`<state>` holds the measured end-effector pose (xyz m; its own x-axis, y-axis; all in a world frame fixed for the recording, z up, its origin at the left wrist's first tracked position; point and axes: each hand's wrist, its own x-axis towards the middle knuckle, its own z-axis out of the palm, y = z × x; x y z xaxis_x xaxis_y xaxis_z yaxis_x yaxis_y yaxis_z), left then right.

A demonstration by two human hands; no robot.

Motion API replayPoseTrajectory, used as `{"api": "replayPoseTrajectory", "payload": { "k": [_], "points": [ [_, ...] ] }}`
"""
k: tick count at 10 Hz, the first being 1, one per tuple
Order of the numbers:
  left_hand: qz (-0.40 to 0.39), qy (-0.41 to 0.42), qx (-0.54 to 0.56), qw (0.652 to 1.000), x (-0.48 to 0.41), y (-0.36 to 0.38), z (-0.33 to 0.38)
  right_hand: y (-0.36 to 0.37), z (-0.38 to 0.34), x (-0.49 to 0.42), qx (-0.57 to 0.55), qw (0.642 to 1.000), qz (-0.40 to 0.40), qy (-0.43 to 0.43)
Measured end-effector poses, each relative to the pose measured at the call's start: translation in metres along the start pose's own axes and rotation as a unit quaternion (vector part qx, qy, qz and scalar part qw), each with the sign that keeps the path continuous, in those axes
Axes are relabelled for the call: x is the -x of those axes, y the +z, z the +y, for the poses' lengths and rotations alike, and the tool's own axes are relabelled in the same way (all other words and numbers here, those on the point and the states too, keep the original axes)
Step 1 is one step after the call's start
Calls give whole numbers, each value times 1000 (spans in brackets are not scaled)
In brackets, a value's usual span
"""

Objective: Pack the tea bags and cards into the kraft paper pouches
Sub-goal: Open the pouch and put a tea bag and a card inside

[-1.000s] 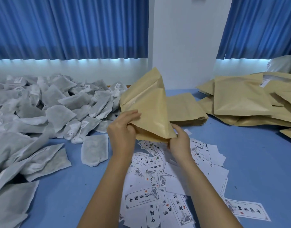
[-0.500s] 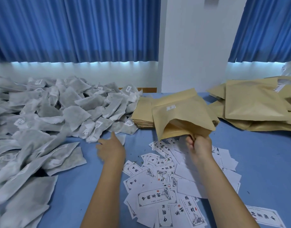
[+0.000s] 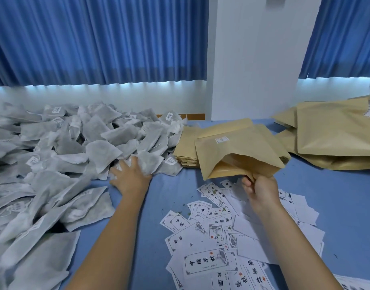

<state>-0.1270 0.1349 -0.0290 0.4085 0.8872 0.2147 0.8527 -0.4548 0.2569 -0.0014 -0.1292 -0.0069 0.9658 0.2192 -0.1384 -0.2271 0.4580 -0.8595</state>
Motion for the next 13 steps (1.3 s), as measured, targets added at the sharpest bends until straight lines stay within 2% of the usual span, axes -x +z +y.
{"api": "replayPoseTrajectory", "payload": {
  "k": [1,2,3,4,6,7,8,9,10,11,12,13],
  "points": [
    [-38,-11,35,999,0,-12,5,3,0,2,-16,1000,-8,9],
    [-188,56,-45,980,-3,-36,11,4,-1,2,-35,999,-3,32],
    [-287,120,-138,940,12,-51,21,4,0,3,-36,999,9,40],
    [-314,147,-115,931,21,-37,25,5,3,5,-51,998,17,42],
    [-237,149,-25,960,39,-30,30,8,5,6,-60,997,19,39],
    [-251,165,31,953,55,-55,39,6,5,6,-20,999,31,29],
    [-305,254,183,899,76,-94,56,6,7,5,-4,999,38,28],
    [-461,306,377,743,99,-122,75,6,8,6,26,999,24,14],
    [-409,332,490,695,111,-117,99,9,8,9,51,999,-10,1],
    [-112,480,382,782,111,-93,119,10,9,18,35,999,-37,6],
    [-28,605,147,782,104,-68,123,2,12,21,-39,995,-82,51],
    [-33,593,128,794,95,-55,121,0,9,21,2,995,-90,35]
  ]
}}
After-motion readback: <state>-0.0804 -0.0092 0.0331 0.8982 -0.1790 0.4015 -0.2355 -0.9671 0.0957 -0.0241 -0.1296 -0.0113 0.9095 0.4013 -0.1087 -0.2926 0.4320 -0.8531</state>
